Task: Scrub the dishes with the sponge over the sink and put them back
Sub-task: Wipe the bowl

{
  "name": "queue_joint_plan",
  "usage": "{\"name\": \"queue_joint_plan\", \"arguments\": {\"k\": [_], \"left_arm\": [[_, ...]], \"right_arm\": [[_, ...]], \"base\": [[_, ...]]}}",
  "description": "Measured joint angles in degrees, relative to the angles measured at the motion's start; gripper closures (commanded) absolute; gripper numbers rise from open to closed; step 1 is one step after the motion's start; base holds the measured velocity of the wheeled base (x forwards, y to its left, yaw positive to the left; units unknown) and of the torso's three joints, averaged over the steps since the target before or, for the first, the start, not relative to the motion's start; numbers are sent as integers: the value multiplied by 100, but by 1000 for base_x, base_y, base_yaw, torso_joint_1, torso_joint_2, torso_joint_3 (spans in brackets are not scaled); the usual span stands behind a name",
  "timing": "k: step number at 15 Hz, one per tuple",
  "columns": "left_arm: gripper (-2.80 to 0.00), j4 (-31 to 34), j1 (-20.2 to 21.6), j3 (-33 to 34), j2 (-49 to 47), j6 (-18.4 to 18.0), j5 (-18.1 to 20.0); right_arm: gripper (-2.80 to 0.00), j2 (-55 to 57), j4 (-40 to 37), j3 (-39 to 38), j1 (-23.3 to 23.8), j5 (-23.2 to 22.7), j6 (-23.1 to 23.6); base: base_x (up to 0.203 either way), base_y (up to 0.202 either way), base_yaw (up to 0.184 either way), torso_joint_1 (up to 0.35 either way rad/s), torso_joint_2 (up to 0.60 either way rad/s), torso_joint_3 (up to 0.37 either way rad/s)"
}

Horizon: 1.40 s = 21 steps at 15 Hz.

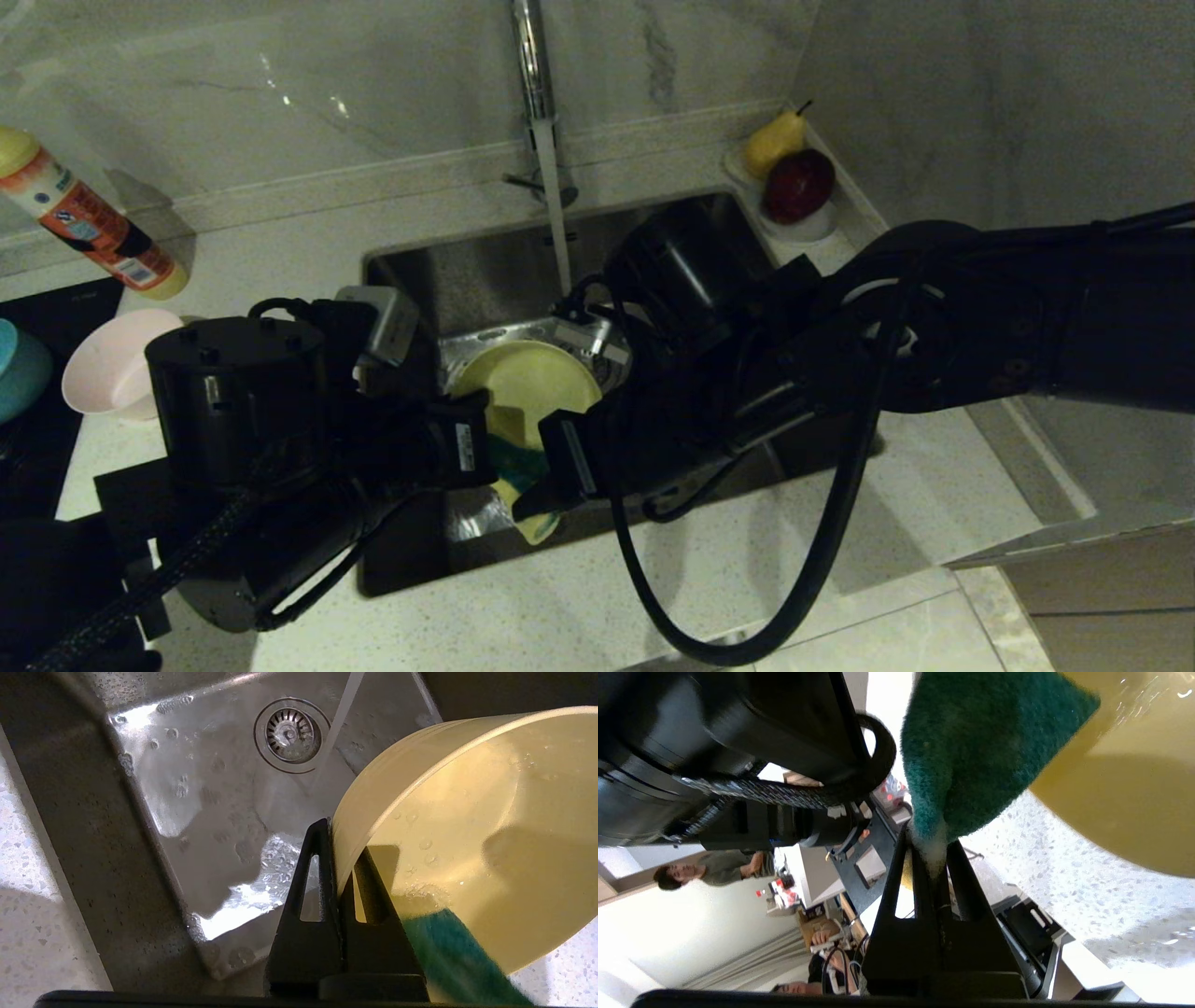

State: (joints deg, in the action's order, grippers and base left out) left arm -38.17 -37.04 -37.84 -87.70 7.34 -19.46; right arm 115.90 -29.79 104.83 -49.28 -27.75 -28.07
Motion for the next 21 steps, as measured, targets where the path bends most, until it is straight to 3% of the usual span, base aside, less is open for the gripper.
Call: {"name": "queue_joint_plan", "arguments": {"k": [10, 21], "left_arm": [[0, 33, -6, 171, 179, -1, -9], [0, -2, 47, 229, 232, 5, -52]], "right_arm": [[0, -169, -2, 579, 235, 82, -1], [0, -532, -269, 208, 240, 85, -15]], "base": [[0, 0, 0, 0, 0, 0], [0, 0, 0, 0, 0, 0]]}}
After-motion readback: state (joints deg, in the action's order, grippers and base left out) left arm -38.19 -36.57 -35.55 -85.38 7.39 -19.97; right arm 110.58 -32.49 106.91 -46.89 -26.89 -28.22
